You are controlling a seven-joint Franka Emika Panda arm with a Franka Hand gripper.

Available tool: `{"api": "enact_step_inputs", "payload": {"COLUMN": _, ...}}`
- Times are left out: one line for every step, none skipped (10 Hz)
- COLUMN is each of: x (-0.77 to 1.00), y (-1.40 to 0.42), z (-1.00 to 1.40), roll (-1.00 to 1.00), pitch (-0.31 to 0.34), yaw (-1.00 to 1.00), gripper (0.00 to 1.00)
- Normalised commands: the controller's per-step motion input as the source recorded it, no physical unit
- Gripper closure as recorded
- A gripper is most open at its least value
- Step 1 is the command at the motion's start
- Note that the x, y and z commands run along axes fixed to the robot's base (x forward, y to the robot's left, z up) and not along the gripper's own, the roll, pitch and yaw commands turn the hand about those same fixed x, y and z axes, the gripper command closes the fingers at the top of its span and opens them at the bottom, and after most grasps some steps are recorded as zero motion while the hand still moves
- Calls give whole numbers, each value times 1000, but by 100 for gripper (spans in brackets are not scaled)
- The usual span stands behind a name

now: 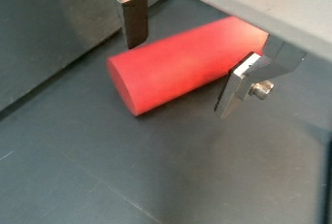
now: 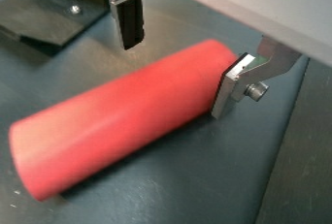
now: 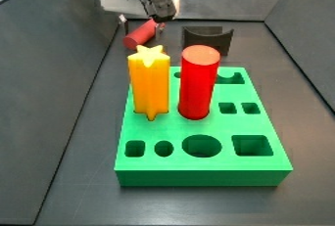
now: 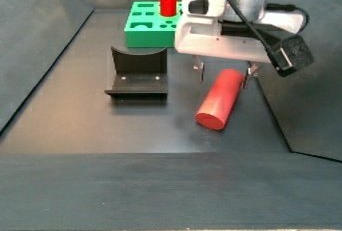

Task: Pick up the oval object. Move up. Place the oval object on the fixture. Regrasp the oval object. Move to above the board. Insert the oval object.
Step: Pick up the oval object.

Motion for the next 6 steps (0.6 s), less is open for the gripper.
{"api": "enact_step_inputs", "payload": {"x": -60, "y": 0, "z": -417, "roll": 121, "pitch": -26, "yaw": -74, "gripper": 0}}
{"api": "enact_step_inputs", "payload": {"x": -20, "y": 0, "z": -411, "roll": 41, "pitch": -103, "yaw": -106, "gripper": 0}}
{"api": "enact_step_inputs", "payload": {"x": 0, "y": 0, "z": 0, "roll": 0, "pitch": -9, "yaw": 0, "gripper": 0}}
{"api": "enact_step_inputs", "payload": {"x": 0, "y": 0, "z": 0, "roll": 19, "pitch": 9, "yaw": 0, "gripper": 0}}
{"api": "enact_step_inputs", "payload": {"x": 0, "y": 0, "z": 0, "roll": 0, "pitch": 0, "yaw": 0, "gripper": 0}}
{"api": "enact_step_inputs", "payload": {"x": 0, "y": 0, "z": 0, "roll": 0, "pitch": 0, "yaw": 0, "gripper": 100}}
